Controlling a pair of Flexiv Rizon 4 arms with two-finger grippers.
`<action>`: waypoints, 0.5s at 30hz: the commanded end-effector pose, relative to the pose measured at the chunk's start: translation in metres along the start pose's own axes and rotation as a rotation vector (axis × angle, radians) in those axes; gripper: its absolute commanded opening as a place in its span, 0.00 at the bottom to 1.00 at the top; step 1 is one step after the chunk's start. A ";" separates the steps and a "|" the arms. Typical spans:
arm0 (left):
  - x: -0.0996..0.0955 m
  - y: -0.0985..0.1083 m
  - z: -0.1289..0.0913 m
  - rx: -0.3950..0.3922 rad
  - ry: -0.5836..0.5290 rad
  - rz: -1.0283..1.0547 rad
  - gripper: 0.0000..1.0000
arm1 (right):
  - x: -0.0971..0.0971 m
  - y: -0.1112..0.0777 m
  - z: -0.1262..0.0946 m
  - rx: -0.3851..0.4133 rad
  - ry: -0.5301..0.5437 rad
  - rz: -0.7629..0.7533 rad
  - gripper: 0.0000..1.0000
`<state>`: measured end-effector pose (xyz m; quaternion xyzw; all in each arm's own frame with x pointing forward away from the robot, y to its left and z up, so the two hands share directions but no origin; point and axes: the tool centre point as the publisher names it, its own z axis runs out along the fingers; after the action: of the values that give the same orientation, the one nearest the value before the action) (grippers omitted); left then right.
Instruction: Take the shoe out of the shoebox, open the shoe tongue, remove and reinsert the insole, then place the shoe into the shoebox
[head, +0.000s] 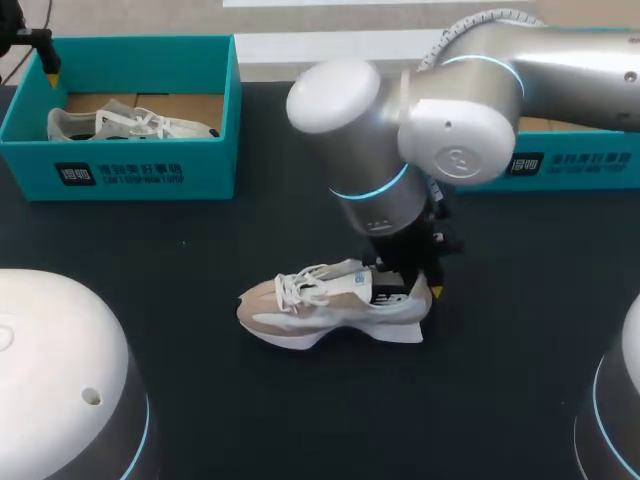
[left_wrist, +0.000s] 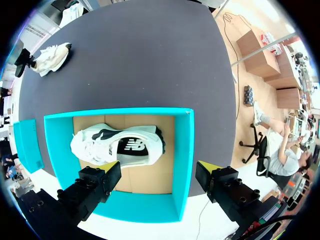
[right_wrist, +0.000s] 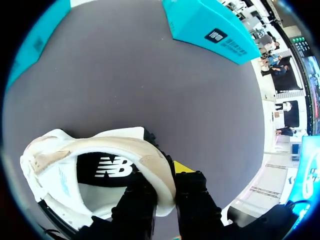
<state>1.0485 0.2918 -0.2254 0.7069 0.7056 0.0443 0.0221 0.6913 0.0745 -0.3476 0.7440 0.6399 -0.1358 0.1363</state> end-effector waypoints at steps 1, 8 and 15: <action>0.000 -0.002 0.000 -0.003 0.001 0.000 1.00 | 0.007 -0.001 0.011 0.013 0.004 0.000 0.00; 0.000 -0.002 0.000 -0.003 0.001 0.000 1.00 | 0.014 0.000 0.021 -0.012 0.030 0.004 0.00; 0.000 -0.002 0.000 -0.003 0.001 0.000 1.00 | 0.012 0.001 0.020 -0.027 0.016 -0.002 1.00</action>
<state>1.0485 0.2918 -0.2254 0.7068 0.7057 0.0443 0.0221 0.6946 0.0780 -0.3701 0.7427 0.6433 -0.1222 0.1400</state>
